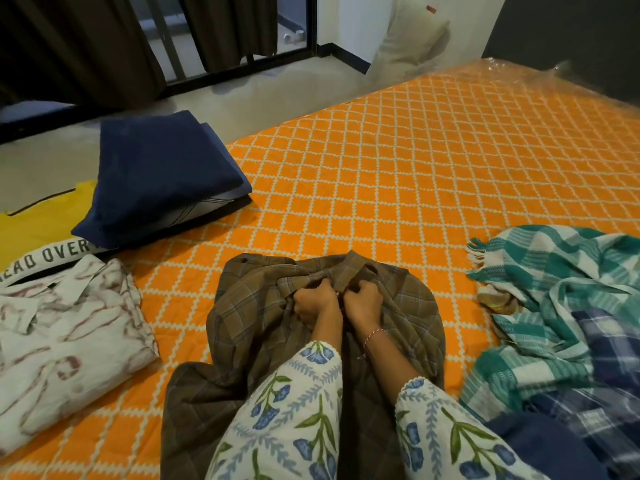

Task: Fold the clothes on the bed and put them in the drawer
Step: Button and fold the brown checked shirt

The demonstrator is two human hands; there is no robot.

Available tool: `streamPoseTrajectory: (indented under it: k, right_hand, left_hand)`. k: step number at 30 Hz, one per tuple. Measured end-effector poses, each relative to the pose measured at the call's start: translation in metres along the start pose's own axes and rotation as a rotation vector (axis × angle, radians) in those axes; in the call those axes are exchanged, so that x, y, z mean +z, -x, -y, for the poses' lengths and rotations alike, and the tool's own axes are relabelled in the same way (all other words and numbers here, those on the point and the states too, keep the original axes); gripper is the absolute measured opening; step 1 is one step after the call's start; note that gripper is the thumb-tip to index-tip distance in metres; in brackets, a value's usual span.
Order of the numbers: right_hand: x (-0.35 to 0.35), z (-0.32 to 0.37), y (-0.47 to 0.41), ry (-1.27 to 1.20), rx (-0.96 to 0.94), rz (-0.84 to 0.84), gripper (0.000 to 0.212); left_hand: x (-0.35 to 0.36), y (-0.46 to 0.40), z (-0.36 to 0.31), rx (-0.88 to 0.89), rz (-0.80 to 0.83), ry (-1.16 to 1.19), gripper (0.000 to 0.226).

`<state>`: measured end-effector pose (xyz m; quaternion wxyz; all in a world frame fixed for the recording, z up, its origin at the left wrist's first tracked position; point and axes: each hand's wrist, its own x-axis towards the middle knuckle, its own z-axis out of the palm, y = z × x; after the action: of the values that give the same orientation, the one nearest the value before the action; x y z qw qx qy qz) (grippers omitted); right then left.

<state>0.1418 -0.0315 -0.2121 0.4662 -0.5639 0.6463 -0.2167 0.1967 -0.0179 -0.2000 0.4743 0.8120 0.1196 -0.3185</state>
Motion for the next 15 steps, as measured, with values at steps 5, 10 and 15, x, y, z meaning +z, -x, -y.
streamPoseTrajectory:
  k: [5,10,15]
  right_hand:
    - [-0.002,0.014,-0.014,-0.241,0.093,-0.01,0.019]
    - [-0.003,0.007,-0.018,-0.204,0.107,0.063,0.016]
    - [-0.002,0.004,-0.013,-0.177,0.057,0.052,0.018]
  left_hand:
    - [-0.002,-0.003,-0.003,0.052,-0.021,-0.119,0.044]
    - [0.002,0.0,0.002,0.307,-0.067,-0.323,0.019]
    - [0.0,-0.004,0.009,0.437,-0.043,-0.5,0.02]
